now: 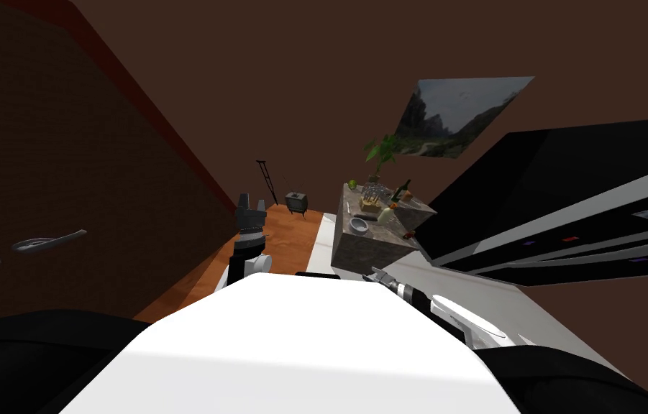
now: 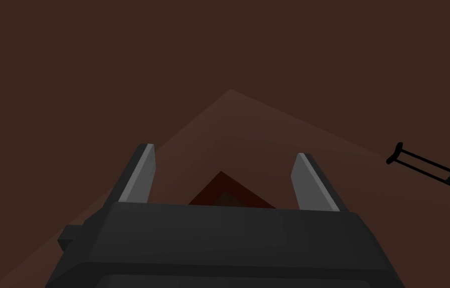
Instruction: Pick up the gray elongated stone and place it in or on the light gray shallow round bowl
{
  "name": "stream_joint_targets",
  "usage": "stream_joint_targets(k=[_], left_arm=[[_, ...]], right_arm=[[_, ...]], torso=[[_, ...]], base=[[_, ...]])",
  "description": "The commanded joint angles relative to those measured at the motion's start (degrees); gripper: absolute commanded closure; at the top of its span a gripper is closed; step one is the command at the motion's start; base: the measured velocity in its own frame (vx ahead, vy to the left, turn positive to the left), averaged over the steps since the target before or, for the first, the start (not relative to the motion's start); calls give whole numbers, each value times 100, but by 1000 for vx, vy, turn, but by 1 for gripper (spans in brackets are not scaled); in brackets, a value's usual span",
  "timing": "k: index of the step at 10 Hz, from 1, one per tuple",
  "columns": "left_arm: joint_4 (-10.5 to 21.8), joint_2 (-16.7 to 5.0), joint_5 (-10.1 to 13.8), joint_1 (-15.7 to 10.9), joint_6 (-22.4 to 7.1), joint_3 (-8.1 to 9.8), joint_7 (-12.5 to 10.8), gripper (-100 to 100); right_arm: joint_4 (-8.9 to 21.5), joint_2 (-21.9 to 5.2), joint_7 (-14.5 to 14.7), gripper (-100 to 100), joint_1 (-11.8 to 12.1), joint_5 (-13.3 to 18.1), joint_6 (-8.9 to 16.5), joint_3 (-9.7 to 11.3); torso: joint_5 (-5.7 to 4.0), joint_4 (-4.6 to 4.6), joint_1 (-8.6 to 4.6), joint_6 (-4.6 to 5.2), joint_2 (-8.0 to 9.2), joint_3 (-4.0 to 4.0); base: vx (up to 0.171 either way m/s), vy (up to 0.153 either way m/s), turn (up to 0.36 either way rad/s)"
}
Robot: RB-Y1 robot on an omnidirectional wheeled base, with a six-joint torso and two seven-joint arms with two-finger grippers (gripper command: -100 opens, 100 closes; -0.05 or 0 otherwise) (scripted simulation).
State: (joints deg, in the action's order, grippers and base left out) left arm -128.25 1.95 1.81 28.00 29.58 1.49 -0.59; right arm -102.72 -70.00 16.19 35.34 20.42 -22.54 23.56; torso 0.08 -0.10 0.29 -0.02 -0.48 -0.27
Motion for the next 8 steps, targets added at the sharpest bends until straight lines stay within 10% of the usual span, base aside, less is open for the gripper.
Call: stream_joint_targets(k=[1,8], left_arm=[[0,0,0,0,0,0,0,0],[0,0,0,0,0,0,0,0]], right_arm=[[286,-286,82,-100,-121,211,47,95],[898,-1531,340,-100,-258,757,158,258]], torso=[[0,0,0,0,0,0],[-1,-1,-4,1,-4,-3]], base=[[127,115,52],[107,61,34]])
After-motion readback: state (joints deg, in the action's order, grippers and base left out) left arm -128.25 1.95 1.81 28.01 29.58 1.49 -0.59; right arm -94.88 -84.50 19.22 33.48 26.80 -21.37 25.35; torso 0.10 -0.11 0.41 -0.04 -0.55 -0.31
